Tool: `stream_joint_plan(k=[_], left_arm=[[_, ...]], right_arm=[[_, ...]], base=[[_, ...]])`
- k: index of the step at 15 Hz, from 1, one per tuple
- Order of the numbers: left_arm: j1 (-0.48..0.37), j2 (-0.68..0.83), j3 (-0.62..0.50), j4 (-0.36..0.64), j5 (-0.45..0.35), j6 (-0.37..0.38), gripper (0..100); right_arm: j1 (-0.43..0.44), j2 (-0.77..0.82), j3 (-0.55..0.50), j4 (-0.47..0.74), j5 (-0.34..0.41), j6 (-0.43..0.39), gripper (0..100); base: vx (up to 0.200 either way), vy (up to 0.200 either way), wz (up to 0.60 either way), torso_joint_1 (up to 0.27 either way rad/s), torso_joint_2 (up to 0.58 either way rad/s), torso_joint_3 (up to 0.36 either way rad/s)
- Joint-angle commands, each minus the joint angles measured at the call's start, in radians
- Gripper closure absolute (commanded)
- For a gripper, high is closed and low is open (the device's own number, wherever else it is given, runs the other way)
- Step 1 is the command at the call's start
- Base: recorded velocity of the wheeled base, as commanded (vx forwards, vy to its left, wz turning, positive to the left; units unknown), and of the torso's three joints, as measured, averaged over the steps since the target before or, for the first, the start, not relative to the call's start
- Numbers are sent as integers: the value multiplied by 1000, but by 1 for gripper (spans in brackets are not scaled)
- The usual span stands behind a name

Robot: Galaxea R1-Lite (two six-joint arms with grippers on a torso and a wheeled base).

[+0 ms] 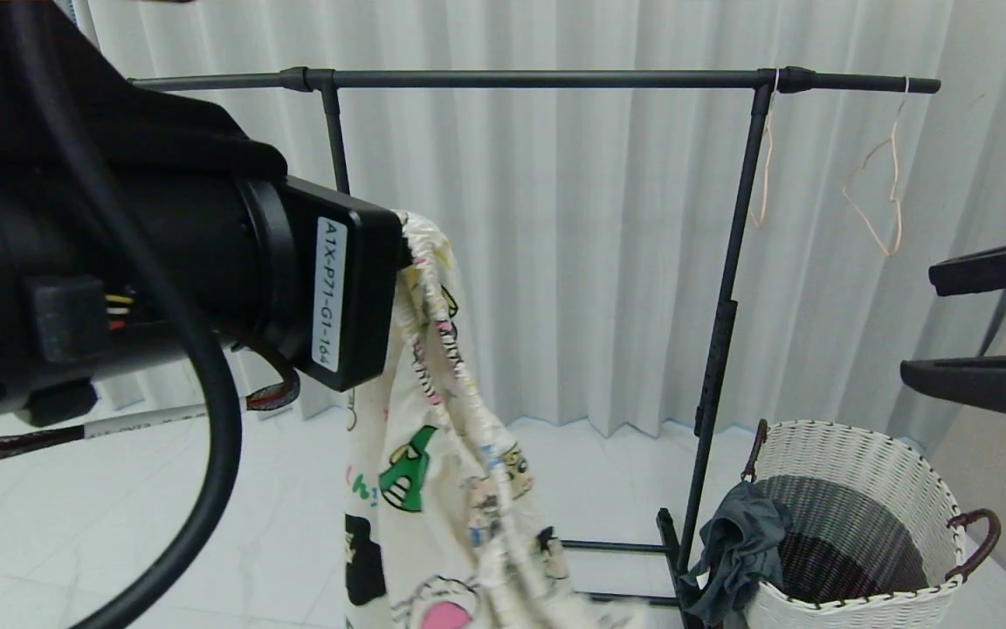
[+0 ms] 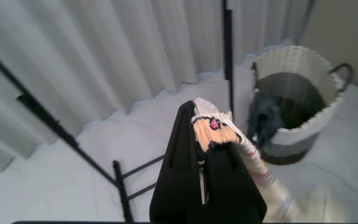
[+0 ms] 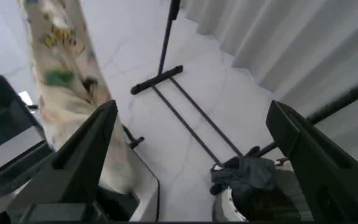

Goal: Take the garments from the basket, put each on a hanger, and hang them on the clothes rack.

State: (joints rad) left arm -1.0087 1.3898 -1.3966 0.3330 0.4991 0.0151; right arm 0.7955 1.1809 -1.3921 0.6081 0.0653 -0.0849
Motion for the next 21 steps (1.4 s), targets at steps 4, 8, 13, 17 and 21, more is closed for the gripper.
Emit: stream_joint_plan(k=[4, 8, 13, 17, 21], left_arm=[[2, -8, 80, 0, 110, -4, 100], [150, -114, 251, -2, 182, -1, 100], [228, -206, 386, -3, 180, -7, 100], [229, -206, 392, -43, 182, -4, 100], [229, -209, 395, -60, 188, 0, 100]], right_arm=[[-137, -37, 45, -2, -130, -12, 0], [-372, -47, 110, -2, -329, -131, 0], [-598, -155, 367, -157, -424, -332, 0], [-618, -165, 466, -330, -374, -308, 0], [-636, -162, 467, -335, -321, -234, 0]], base=[[0, 0, 0, 0, 0, 0], [0, 0, 0, 0, 0, 0], [0, 0, 0, 0, 0, 0], [0, 0, 0, 0, 0, 0], [0, 0, 0, 81, -55, -69]])
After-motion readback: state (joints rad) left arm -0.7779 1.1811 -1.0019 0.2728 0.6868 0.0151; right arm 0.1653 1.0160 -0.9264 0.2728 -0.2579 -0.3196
